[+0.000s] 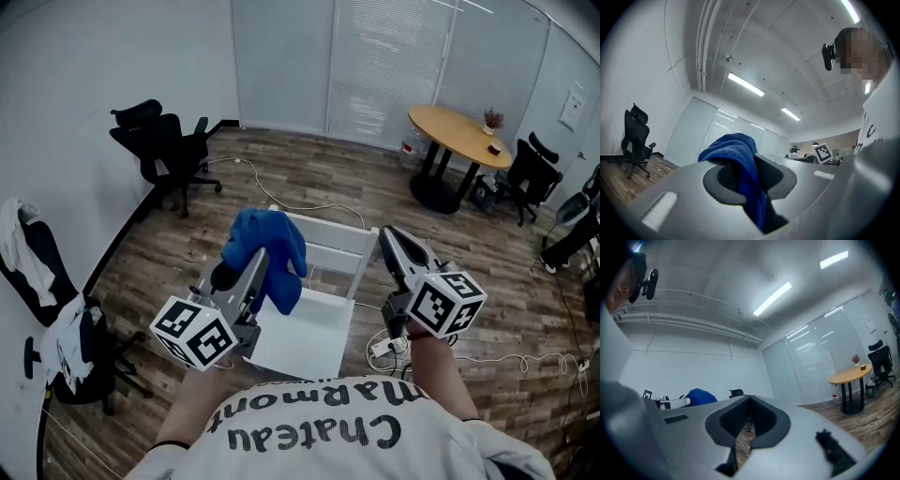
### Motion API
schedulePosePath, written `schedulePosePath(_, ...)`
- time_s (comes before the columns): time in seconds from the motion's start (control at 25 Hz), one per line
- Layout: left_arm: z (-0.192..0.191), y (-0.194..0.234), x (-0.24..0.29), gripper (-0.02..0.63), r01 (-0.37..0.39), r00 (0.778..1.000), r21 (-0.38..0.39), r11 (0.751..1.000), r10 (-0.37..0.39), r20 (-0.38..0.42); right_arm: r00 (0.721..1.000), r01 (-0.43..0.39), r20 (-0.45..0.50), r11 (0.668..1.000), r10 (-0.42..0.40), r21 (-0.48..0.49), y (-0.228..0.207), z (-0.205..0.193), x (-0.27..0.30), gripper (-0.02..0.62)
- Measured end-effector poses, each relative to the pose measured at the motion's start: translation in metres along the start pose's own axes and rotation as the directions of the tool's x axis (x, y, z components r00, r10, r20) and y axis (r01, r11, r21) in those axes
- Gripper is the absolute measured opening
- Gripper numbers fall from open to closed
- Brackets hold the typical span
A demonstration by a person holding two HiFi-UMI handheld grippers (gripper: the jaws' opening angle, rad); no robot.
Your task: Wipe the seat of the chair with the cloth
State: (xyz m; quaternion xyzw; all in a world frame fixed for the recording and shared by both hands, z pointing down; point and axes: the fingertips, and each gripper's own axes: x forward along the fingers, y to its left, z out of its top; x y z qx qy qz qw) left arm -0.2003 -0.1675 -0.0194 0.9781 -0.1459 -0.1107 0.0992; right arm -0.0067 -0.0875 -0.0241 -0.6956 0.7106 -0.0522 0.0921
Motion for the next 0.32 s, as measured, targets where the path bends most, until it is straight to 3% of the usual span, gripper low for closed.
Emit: schedulePosePath(0.32,-0.0052,0.0023,-0.005,0.067,-0.015,1.0,-0.018,1.0,0.015,-0.017,1.0,0.003,-0.004,1.0,-0.003,0.015,0.0027,-0.0058,-0.0036,0.014)
